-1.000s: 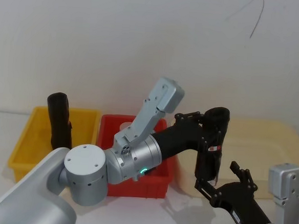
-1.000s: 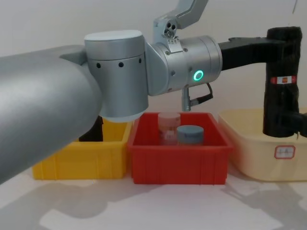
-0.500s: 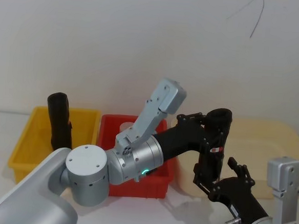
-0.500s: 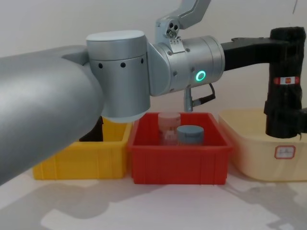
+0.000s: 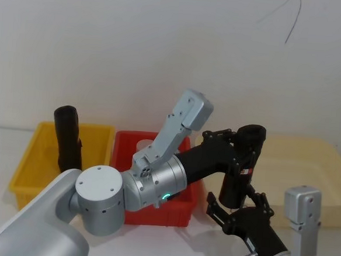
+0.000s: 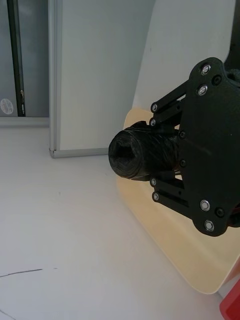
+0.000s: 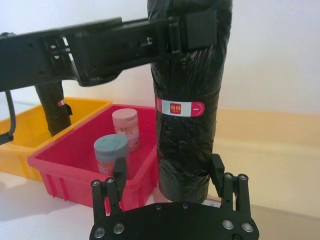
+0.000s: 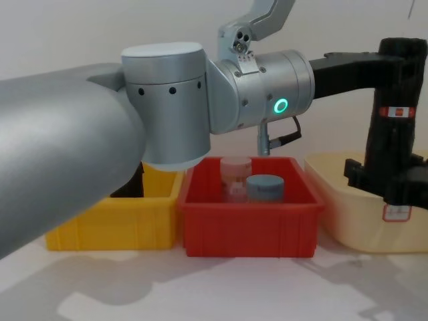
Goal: Pick up the garbage bag with the one hand and transfer it to the other hand.
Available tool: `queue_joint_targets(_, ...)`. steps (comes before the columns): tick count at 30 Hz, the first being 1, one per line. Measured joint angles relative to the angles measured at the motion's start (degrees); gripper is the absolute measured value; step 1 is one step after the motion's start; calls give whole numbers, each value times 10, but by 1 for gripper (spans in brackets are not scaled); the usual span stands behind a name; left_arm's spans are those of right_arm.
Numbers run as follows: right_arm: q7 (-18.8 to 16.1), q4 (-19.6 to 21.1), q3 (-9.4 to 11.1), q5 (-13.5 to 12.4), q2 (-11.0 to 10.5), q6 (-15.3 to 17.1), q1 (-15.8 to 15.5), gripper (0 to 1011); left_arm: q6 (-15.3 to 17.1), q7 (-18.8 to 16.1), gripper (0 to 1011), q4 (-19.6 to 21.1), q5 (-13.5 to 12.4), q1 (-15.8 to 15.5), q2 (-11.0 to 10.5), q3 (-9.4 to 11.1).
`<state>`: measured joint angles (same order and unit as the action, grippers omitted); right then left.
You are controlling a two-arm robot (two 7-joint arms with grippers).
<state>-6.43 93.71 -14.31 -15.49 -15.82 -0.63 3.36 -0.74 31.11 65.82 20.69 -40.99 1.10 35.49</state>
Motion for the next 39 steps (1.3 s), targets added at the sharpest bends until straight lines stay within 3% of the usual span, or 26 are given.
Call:
queue_joint_targets(9,1,-36,-1,-1,27,-2,24,979,0,0,358,0,0,0,0,1)
queue_joint_targets(17,10,-55,6,-3,46,-3,41,790,0,0,358,0,0,0,0,1)
queue_joint_targets(25,15,-62,12,-3,58,-1,50,537,0,0,358,0,0,0,0,1)
queue_joint_targets(33,16,-64,17,-2,64,0,53,535,0,0,358,0,0,0,0,1)
queue_joint_targets(39,15,-65,21,1,66,-1,53,535,0,0,504,0,0,0,0,1)
